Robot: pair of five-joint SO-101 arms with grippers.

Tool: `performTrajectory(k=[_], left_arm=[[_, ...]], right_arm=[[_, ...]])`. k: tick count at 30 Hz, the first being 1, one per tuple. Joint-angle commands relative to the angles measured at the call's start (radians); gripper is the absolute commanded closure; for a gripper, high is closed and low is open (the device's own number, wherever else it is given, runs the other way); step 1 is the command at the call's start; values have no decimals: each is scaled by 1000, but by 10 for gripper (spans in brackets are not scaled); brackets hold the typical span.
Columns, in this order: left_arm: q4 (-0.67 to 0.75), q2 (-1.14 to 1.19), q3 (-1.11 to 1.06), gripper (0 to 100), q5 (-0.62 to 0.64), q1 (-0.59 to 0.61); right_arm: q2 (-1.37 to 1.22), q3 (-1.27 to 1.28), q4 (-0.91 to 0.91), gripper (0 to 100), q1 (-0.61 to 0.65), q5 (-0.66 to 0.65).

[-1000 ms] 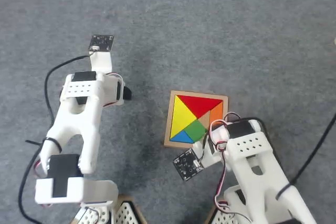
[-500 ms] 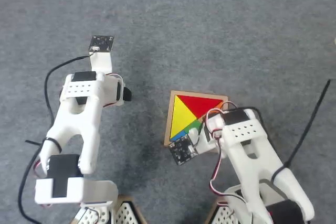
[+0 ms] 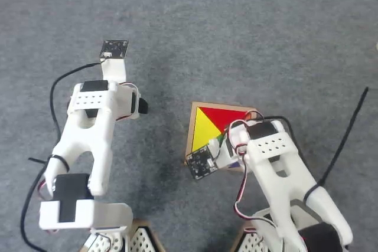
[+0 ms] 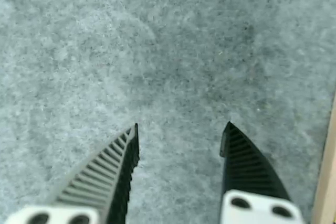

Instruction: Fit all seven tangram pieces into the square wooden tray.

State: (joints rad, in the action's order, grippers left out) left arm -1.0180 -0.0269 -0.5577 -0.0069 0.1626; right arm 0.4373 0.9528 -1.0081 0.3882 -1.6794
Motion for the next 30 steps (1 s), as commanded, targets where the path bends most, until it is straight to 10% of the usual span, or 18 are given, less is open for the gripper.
performTrajectory(k=[1,30], left_arm=[[-9,-15,45,760,-9,2],[-6,-15,45,760,-11,2]], right_arm=[[-70,-31,65,696,15,28],[-21,-176,-119,696,7,295]])
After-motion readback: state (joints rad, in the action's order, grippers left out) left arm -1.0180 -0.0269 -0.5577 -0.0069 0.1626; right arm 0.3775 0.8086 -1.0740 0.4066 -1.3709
